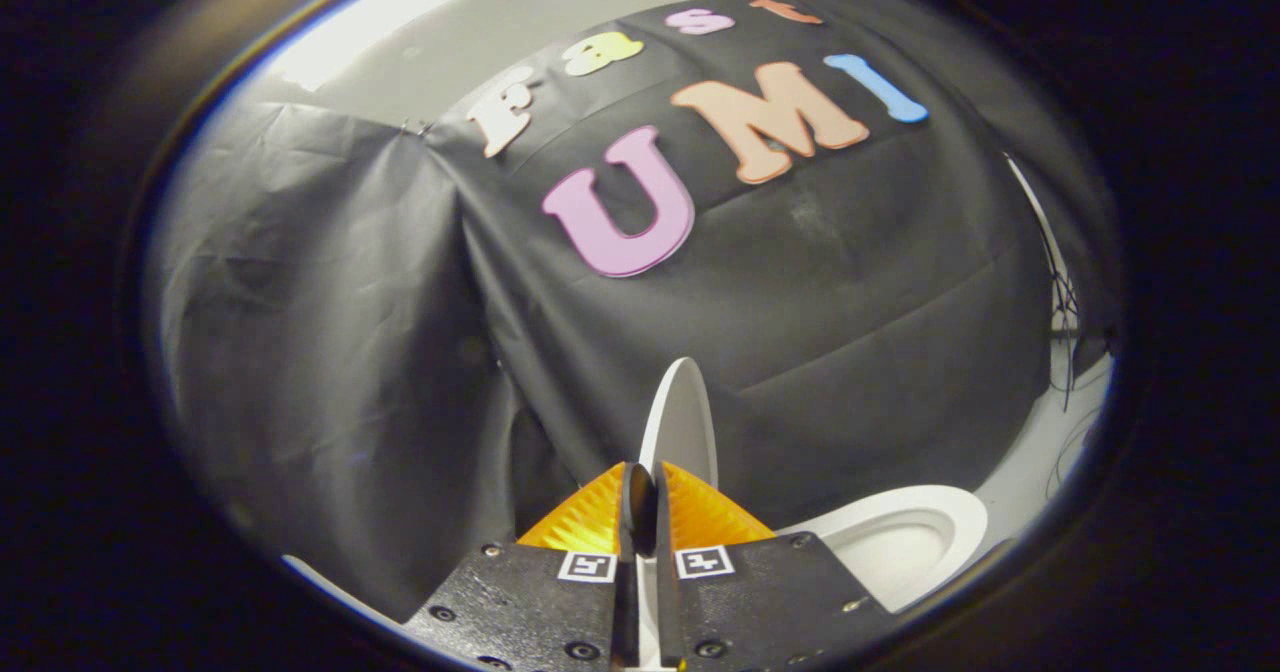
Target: Open the toilet lid.
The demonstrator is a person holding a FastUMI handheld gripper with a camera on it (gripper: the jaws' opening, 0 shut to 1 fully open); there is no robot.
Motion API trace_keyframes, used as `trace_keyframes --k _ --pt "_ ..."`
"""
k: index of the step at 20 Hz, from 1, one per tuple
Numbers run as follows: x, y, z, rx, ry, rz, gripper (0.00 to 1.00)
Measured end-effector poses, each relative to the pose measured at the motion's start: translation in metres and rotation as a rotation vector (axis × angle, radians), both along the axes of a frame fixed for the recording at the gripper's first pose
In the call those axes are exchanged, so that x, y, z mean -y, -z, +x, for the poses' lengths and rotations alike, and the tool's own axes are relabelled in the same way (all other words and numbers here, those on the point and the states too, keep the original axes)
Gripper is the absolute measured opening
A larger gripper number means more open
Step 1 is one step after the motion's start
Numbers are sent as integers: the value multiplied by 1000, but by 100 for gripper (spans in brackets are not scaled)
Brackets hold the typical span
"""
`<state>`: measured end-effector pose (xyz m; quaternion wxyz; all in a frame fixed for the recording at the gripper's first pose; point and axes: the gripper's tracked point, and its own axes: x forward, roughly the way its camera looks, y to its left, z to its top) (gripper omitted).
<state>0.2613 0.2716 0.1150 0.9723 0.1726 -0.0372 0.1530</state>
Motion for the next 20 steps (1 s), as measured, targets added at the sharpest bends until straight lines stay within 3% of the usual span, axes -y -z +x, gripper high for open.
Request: trace_keyframes --k 7,20 --pt "-77 -10 -2 22 -40 -178 7" --pt "-170 2 0 47 -131 -325 8"
